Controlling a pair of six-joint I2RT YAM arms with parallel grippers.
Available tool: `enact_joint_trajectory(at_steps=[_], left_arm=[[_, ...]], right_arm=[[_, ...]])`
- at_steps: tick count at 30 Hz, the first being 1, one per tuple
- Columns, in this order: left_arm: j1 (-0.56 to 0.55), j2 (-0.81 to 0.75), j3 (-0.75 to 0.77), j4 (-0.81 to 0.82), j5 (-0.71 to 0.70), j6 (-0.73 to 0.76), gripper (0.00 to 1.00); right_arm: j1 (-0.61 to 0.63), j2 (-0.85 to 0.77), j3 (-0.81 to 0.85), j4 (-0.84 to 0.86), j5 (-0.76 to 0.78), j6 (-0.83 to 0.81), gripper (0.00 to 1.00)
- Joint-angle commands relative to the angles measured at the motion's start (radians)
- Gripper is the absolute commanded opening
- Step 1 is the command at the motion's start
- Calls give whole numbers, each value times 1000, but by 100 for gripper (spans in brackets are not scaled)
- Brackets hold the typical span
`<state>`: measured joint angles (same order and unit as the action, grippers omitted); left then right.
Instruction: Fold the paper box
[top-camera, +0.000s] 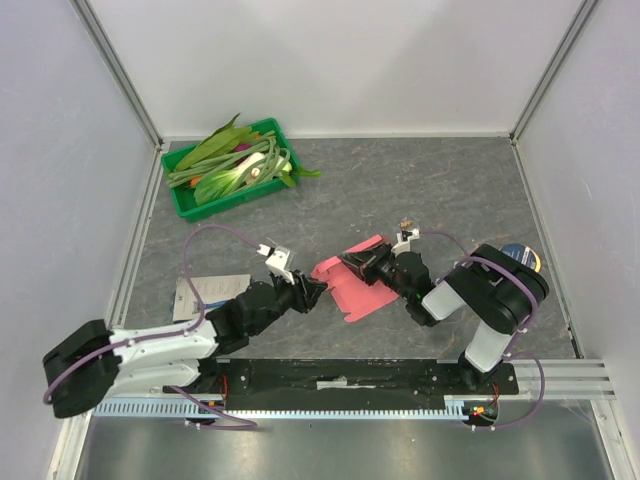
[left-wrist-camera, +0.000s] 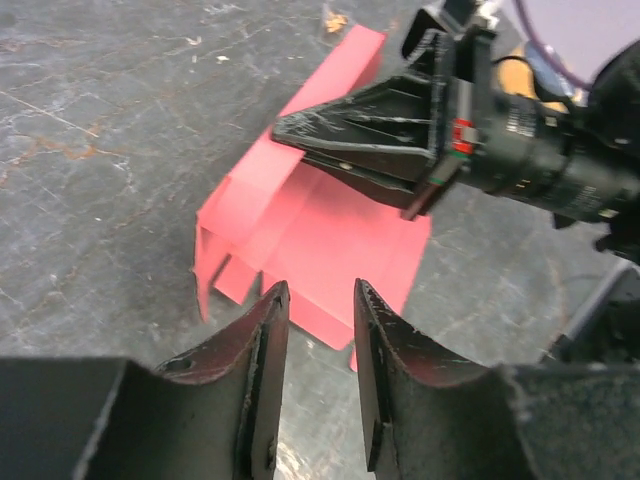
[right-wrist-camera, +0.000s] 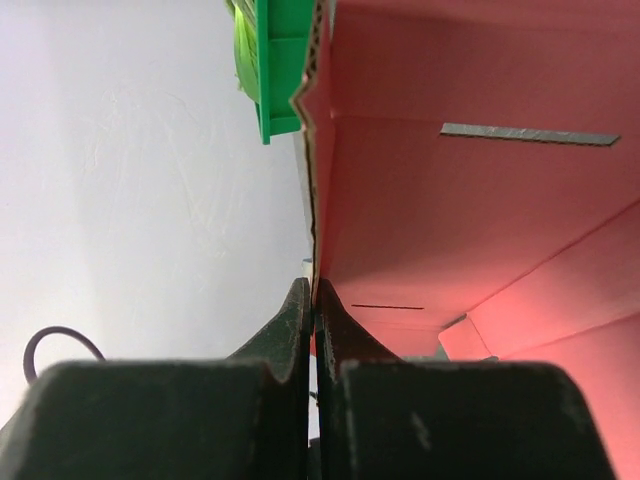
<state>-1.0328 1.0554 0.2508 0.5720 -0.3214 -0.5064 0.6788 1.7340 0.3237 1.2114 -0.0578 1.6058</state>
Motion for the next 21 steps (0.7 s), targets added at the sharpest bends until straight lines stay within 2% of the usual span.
enact_joint_trajectory(at_steps=[1,3,6,12,16,21], left_arm=[[7,-145,-11,-213,130,-112,41],[7,-207,-27,-256,117,-132,44],[8,-200,-76,-160,111,-136,49],[10,81,5,-37,30,-181,48],[13,292,45,38,-166,-279,48],[28,426,83,177,-220,-305,54]], right_arm=[[-1,28,34,13,38,38,0],[-4,36,49,20,52,57,0],[-2,41,83,-7,88,80,0],[1,24,90,-58,142,120,0],[5,-5,89,-101,177,126,0],[7,-17,94,-138,194,128,0]])
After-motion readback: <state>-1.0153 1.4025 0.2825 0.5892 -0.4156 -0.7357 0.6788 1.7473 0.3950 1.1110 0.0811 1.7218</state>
